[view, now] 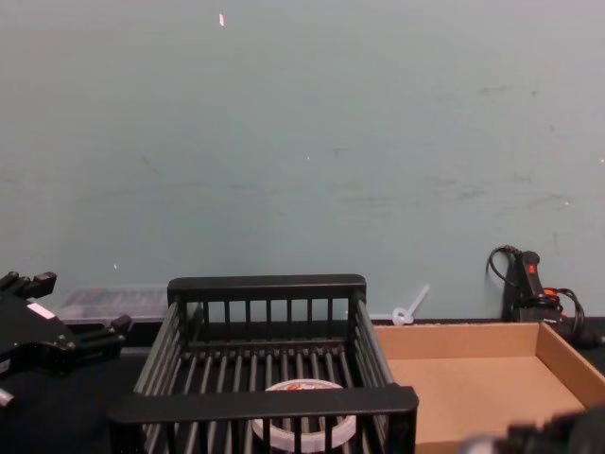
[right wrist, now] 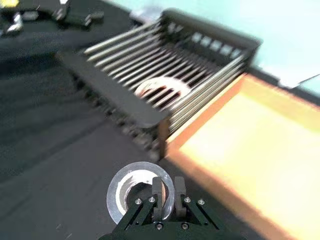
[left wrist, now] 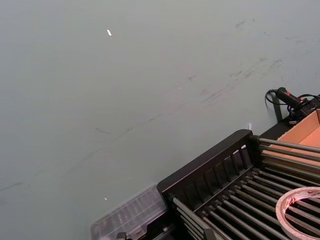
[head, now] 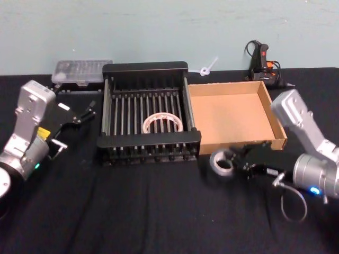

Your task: Pick up the white tape and place it into the black box , Pick up the silver tape and place it into the brown box.

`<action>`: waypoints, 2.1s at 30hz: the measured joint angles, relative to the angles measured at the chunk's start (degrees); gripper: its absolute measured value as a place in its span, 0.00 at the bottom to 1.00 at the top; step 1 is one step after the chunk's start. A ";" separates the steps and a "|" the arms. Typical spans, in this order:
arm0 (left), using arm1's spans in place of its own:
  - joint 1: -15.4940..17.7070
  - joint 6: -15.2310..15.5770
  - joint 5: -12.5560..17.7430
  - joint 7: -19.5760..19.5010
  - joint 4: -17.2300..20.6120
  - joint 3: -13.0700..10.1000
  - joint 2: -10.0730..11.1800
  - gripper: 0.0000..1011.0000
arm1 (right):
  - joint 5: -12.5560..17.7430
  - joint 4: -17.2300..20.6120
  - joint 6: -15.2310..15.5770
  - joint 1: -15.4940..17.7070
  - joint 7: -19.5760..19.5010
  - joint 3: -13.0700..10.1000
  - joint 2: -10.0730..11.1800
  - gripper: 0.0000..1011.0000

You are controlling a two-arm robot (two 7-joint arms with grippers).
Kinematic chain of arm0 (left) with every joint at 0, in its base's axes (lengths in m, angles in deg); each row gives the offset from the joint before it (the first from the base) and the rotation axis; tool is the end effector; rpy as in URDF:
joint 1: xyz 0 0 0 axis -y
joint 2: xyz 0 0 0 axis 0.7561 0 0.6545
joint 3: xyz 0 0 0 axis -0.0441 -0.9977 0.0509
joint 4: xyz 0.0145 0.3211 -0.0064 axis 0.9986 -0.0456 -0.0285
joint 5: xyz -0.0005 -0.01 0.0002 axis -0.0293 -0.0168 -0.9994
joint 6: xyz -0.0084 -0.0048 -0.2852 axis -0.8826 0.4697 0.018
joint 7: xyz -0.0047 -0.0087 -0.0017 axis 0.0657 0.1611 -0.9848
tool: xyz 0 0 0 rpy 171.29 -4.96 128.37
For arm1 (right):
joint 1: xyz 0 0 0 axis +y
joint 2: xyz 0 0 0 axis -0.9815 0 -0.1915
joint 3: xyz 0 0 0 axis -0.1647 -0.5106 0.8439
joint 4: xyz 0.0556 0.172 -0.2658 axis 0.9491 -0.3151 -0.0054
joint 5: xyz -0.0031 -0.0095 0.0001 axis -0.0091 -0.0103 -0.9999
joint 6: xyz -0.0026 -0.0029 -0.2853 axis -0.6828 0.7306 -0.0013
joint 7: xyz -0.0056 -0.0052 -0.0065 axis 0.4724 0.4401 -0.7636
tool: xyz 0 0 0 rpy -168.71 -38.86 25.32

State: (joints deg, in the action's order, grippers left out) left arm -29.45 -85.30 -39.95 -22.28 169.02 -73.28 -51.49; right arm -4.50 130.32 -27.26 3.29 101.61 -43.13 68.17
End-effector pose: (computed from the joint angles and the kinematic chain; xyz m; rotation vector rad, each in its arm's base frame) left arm 0.3411 0.1068 -0.3231 0.3047 -0.2852 1.2479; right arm 0.3142 -0.0767 -0.2766 -0.4619 0.1413 -0.7270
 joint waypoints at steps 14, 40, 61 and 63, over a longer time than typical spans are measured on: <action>0.00 0.00 0.00 0.00 0.00 0.00 0.00 0.99 | -3.33 -5.99 -3.17 -4.64 -5.09 -3.58 -4.42 0.15; 0.00 0.00 0.00 0.00 0.00 0.00 0.00 0.99 | -8.11 -18.65 -4.61 -11.96 -5.73 -3.50 -10.40 0.15; 0.00 0.00 0.00 0.00 0.00 0.00 0.00 0.99 | -7.94 -18.32 -4.59 -11.80 -5.67 -3.44 -10.23 0.55; 0.00 0.00 0.00 0.00 0.00 0.00 0.00 0.99 | -7.92 -18.30 -4.58 -11.79 -5.67 -3.44 -10.22 0.63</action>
State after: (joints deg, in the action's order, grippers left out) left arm -29.45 -85.30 -39.96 -22.28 169.02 -73.28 -51.49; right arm -12.41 112.02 -31.84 -8.51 95.94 -46.57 57.95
